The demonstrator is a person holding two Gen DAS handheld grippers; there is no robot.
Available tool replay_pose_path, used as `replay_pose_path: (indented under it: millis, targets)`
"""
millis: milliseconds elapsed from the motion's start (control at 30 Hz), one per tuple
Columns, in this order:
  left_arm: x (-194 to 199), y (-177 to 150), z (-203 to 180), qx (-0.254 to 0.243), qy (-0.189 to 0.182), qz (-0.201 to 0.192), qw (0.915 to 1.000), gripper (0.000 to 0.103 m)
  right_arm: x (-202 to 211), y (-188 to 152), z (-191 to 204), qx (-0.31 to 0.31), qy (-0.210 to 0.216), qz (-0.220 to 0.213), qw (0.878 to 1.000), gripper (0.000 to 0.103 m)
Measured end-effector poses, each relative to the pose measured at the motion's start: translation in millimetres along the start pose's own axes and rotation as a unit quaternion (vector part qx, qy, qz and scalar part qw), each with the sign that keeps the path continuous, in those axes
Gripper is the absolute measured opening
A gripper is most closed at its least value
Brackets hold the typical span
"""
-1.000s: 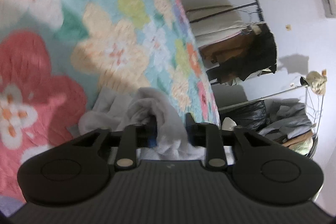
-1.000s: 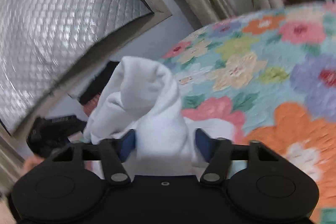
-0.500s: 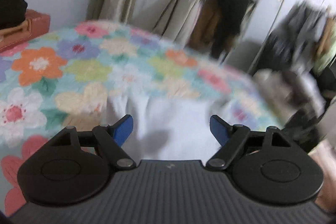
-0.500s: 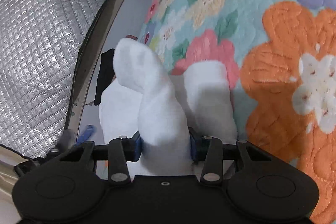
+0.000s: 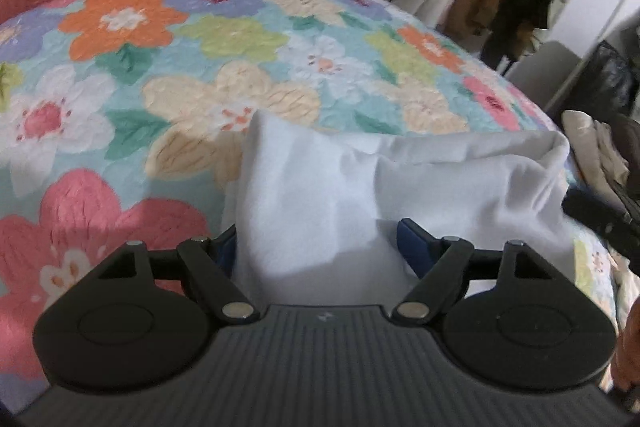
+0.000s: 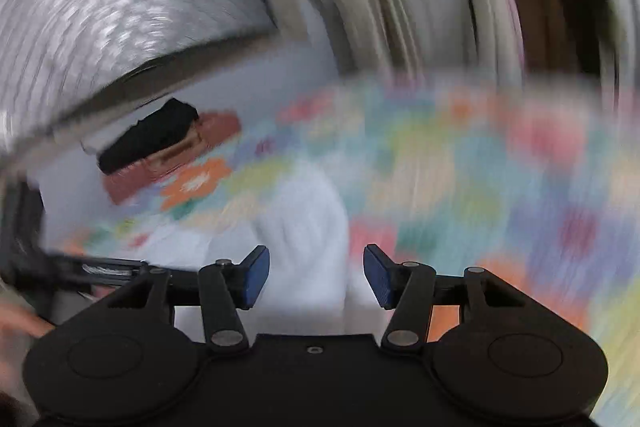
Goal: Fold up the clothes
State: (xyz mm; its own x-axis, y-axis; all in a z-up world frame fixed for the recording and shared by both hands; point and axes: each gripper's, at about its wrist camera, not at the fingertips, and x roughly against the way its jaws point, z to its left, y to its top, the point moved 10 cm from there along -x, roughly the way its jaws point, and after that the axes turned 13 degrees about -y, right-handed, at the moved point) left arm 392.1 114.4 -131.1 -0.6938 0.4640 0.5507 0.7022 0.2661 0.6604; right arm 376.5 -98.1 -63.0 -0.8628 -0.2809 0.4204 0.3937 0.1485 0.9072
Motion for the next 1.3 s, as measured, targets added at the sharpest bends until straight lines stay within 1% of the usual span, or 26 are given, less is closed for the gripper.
replay_pose_path:
  millis: [67, 100, 133, 167, 233, 267, 333, 367, 400, 433, 467, 533, 567, 600, 633, 733, 767, 800, 833, 867, 900, 1033, 1100, 1167, 1233, 1300]
  targets:
    - [4.8, 4.7, -7.3, -0.012, -0.009, -0.010, 0.9998, 0.077, 7.4, 8.6, 16.6, 0.052, 0.019, -0.040, 0.998, 0.055]
    - [6.6, 6.8, -9.9, -0.015, -0.014, -0.014, 0.9997, 0.077, 7.2, 7.9, 24.4, 0.074, 0.032, -0.044, 0.996, 0.055]
    - [7.4, 8.3, -11.3, -0.018, -0.017, -0.016, 0.9996, 0.077, 2.0, 6.9, 31.4, 0.090, 0.042, -0.036, 0.994, 0.055]
    - [7.2, 9.1, -11.1, -0.021, -0.017, -0.016, 0.9995, 0.077, -6.2, 6.5, 34.4, 0.101, 0.040, -0.027, 0.994, 0.053]
    - [5.3, 9.3, -6.4, -0.023, -0.007, -0.014, 0.9996, 0.077, -28.2, -6.1, 26.5, 0.099, 0.027, 0.010, 0.995, 0.053]
    - [5.6, 9.8, -3.7, -0.024, -0.002, -0.016, 0.9996, 0.077, -40.7, -12.6, 23.3, 0.086, 0.027, 0.037, 0.995, 0.053]
    - [12.2, 15.3, -3.1, -0.023, -0.006, -0.035, 0.9991, 0.077, -59.0, -28.7, 9.5, 0.033, 0.039, 0.096, 0.994, 0.053]
    - [19.5, 20.7, -7.4, -0.026, -0.020, -0.054, 0.9980, 0.074, -63.6, -33.5, 3.0, 0.003, 0.047, 0.111, 0.993, 0.053]
    - [28.5, 27.2, -15.5, -0.040, -0.038, -0.081, 0.9952, 0.064, -66.1, -36.0, -2.5, -0.023, 0.055, 0.122, 0.991, 0.053]
    - [39.2, 33.7, -25.7, -0.063, -0.053, -0.118, 0.9897, 0.063, -67.7, -38.0, -7.4, -0.043, 0.061, 0.133, 0.988, 0.053]
    - [41.6, 35.6, -34.4, -0.077, -0.067, -0.124, 0.9870, 0.063, -68.1, -40.6, -10.5, -0.056, 0.064, 0.142, 0.986, 0.053]
    - [40.7, 36.6, -50.5, -0.098, -0.097, -0.117, 0.9836, 0.061, -69.8, -44.2, -10.5, -0.070, 0.071, 0.150, 0.984, 0.053]
    - [34.7, 33.4, -51.8, -0.094, -0.101, -0.102, 0.9851, 0.057, -71.7, -46.4, -9.3, -0.076, 0.074, 0.152, 0.983, 0.054]
    - [26.9, 29.1, -50.9, -0.086, -0.103, -0.084, 0.9874, 0.056, -73.1, -47.6, -9.7, -0.084, 0.076, 0.152, 0.982, 0.054]
    - [19.5, 24.9, -48.5, -0.082, -0.098, -0.067, 0.9895, 0.056, -77.0, -47.1, -10.4, -0.092, 0.079, 0.154, 0.981, 0.055]
    - [-3.4, 14.1, -30.1, -0.084, -0.048, -0.027, 0.9949, 0.053, -86.4, -44.4, -20.9, -0.124, 0.088, 0.160, 0.975, 0.053]
    - [-9.7, 13.9, -21.5, -0.069, -0.033, -0.017, 0.9969, 0.049, -92.4, -43.5, -23.1, -0.133, 0.086, 0.162, 0.974, 0.046]
    - [-16.1, 14.1, -12.0, -0.049, -0.018, -0.007, 0.9986, 0.045, -97.3, -42.3, -29.3, -0.137, 0.074, 0.163, 0.974, 0.041]
    - [-19.6, 14.8, -5.2, -0.028, -0.013, -0.003, 0.9995, 0.044, -104.0, -41.2, -34.0, -0.140, 0.065, 0.165, 0.974, 0.032]
    - [-21.4, 16.2, -0.3, -0.014, -0.014, -0.003, 0.9998, 0.043, -111.3, -40.0, -37.7, -0.142, 0.057, 0.167, 0.974, 0.031]
    - [-22.9, 16.3, 4.1, -0.007, -0.011, 0.000, 0.9999, 0.040, -114.5, -41.1, -36.1, -0.132, 0.053, 0.170, 0.975, 0.031]
    - [-30.1, 10.1, 15.5, 0.007, 0.002, 0.013, 0.9999, 0.039, -119.8, -46.4, -23.7, -0.079, 0.037, 0.175, 0.981, 0.030]
    - [-30.7, 11.0, 19.9, 0.018, 0.005, 0.013, 0.9997, 0.037, -124.5, -47.3, -27.1, -0.105, 0.036, 0.183, 0.977, 0.030]
    - [-30.3, 11.9, 19.8, 0.016, 0.007, 0.014, 0.9997, 0.036, -129.4, -51.3, -34.8, -0.151, 0.045, 0.193, 0.968, 0.030]
    - [-29.5, 11.8, 18.6, 0.012, 0.010, 0.015, 0.9998, 0.036, -128.5, -50.8, -42.1, -0.183, 0.050, 0.197, 0.962, 0.029]
    - [-28.5, 12.5, 19.5, 0.016, 0.011, 0.012, 0.9997, 0.036, -118.2, -39.6, -46.2, -0.200, 0.037, 0.187, 0.961, 0.030]
